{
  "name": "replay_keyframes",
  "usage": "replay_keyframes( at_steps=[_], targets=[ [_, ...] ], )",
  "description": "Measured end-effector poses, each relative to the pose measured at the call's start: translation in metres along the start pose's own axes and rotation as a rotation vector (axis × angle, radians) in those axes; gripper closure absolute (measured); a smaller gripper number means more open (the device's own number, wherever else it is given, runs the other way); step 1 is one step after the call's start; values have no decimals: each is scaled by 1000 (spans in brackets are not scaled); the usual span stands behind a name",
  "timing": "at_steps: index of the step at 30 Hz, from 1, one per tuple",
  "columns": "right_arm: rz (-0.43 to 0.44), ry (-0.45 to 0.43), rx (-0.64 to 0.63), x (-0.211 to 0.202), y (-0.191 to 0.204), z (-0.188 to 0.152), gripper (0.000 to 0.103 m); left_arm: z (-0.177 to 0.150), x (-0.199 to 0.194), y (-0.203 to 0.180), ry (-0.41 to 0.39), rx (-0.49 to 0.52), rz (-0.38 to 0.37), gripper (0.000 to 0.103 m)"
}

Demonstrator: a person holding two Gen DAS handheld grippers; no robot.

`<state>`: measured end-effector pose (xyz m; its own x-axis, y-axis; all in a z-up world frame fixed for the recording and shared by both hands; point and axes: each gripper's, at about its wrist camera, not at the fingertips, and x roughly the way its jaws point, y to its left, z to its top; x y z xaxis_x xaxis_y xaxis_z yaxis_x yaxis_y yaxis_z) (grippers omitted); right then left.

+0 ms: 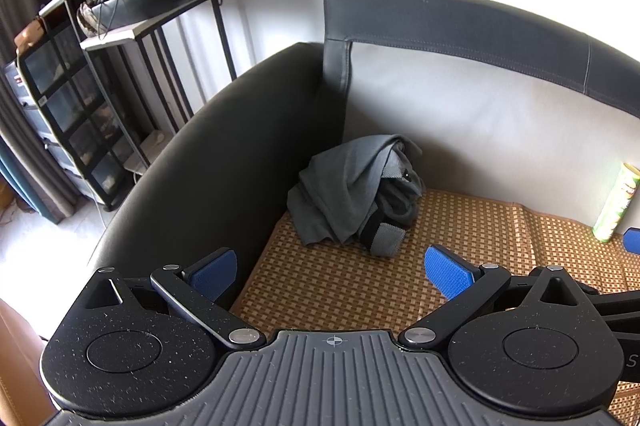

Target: Fold clothes

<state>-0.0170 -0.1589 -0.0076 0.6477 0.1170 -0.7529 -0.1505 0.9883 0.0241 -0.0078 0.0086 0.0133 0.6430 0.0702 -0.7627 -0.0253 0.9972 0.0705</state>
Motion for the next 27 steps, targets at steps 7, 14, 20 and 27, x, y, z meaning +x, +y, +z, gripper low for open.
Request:
replay_keyframes(
  at_steps=[7, 14, 20, 27],
  targets=[
    [2, -3, -1, -2, -2, 0, 0, -1, -4, 0, -3, -4, 3, 0],
    [10, -6, -5, -5, -3, -3, 0, -3, -7, -2, -6, -8, 10, 0],
    [16, -7, -9, -6, -5, -1, 0, -3, -8, -3, -7, -10, 16, 0],
    [22, -9, -5, -3, -11, 1, 0, -1, -6, -7, -2, -14, 23, 0]
  ],
)
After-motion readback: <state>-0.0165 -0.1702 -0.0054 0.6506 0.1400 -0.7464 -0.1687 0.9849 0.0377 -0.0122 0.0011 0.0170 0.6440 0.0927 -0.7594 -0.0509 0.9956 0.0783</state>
